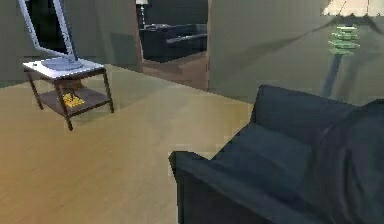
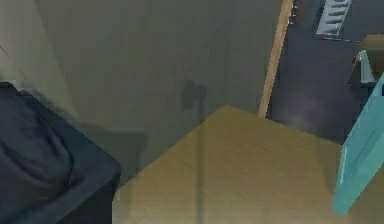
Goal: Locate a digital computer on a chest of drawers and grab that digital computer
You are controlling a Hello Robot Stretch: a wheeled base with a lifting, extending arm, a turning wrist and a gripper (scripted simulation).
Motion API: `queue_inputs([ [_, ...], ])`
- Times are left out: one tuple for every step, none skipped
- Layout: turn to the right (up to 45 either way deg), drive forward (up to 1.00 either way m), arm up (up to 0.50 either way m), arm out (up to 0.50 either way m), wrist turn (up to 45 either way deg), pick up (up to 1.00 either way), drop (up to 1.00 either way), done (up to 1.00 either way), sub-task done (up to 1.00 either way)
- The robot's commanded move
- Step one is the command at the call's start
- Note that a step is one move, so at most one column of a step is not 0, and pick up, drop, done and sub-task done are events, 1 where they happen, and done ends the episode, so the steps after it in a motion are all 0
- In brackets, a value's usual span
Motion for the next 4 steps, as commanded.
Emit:
queue_inputs([
  [-45.0, 0.0, 0.0, 0.0, 0.0, 0.0, 0.0, 0.0, 0.0],
  [-45.0, 0.0, 0.0, 0.0, 0.0, 0.0, 0.0, 0.0, 0.0],
  [-27.0, 0.0, 0.0, 0.0, 0.0, 0.0, 0.0, 0.0, 0.0],
  [0.0, 0.45, 0.0, 0.0, 0.0, 0.0, 0.0, 0.0, 0.0],
])
